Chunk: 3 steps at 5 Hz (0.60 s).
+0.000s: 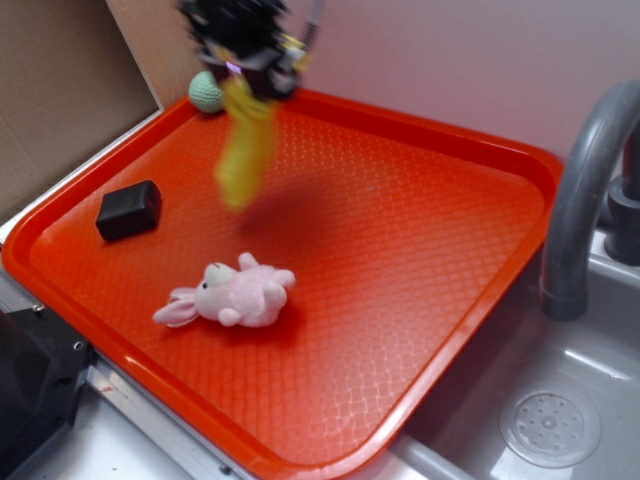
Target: Grab the yellow cloth.
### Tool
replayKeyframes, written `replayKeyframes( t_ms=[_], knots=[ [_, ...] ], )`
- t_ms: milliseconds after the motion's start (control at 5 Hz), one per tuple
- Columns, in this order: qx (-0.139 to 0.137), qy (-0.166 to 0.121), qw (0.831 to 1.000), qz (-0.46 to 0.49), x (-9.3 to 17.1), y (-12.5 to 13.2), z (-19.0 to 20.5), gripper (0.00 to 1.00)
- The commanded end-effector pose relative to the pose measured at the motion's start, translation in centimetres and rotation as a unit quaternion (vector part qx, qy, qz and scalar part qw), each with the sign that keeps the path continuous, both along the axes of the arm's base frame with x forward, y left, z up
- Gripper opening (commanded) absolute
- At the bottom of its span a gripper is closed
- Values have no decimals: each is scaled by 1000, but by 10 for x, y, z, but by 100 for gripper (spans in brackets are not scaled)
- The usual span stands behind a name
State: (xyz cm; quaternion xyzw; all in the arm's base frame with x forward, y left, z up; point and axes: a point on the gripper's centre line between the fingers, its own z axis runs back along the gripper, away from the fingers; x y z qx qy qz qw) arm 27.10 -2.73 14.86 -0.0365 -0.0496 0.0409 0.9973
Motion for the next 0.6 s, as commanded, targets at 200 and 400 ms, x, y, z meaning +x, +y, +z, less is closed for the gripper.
replayKeyframes(
  t_ms=[200, 400],
  knots=[
    [51, -15, 999, 13, -21, -4, 83, 0],
    [58, -22, 998, 19, -18, -7, 78, 0]
  ],
)
